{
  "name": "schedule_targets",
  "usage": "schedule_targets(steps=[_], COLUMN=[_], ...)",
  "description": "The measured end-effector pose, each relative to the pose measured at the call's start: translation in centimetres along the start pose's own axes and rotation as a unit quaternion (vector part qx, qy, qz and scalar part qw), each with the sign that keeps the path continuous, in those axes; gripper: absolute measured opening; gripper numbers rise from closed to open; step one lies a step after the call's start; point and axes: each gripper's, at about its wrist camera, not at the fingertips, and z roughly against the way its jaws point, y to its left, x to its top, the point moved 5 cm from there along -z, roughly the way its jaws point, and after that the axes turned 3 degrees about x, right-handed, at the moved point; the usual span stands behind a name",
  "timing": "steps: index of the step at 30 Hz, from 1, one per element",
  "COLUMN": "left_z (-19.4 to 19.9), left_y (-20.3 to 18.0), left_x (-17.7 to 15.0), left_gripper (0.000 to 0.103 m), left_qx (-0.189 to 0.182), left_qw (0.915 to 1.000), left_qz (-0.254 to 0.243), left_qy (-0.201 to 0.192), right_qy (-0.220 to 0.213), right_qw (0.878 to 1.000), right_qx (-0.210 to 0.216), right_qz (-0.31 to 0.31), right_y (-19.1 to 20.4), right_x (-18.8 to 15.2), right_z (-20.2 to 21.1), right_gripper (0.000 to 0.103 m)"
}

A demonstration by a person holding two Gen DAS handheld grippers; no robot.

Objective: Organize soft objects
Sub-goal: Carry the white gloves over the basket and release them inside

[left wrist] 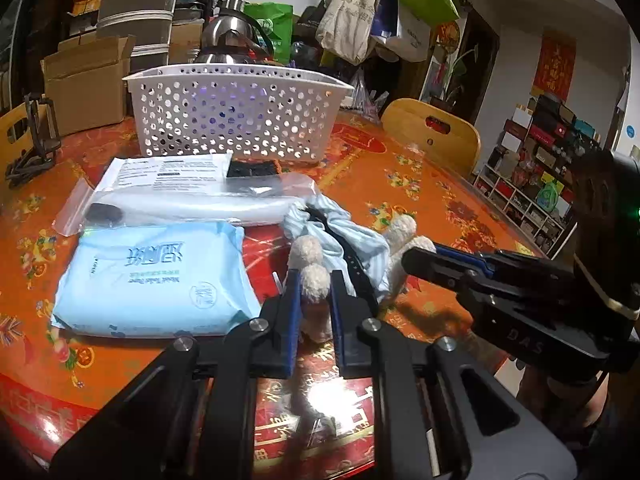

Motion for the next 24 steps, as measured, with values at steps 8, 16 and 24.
schedule_targets(steps=[8, 16, 24], left_z=[2.7, 6.0, 8.6], left_y=[0.4, 1.0, 2.2], left_x=[1.1, 2.9, 7.4], left_gripper=[0.012, 0.012, 0.012], left_qx=[-0.010, -0.015, -0.021], left_qw=[0.9994, 0.9976, 0.9941], left_qz=[-0.006, -0.005, 0.000], left_qy=[-0.034, -0.067, -0.107], right_qy=[-0.033, -0.064, -0.102], right_qw=[0.999, 0.997, 0.993], right_qx=[0.008, 0.021, 0.034], right_qz=[0.011, 0.025, 0.048], right_y=[1.2, 2.8, 4.2], right_x=[1.2, 3.5, 8.6], right_z=[2.3, 4.3, 5.6], right_gripper=[0.011, 0.011, 0.011])
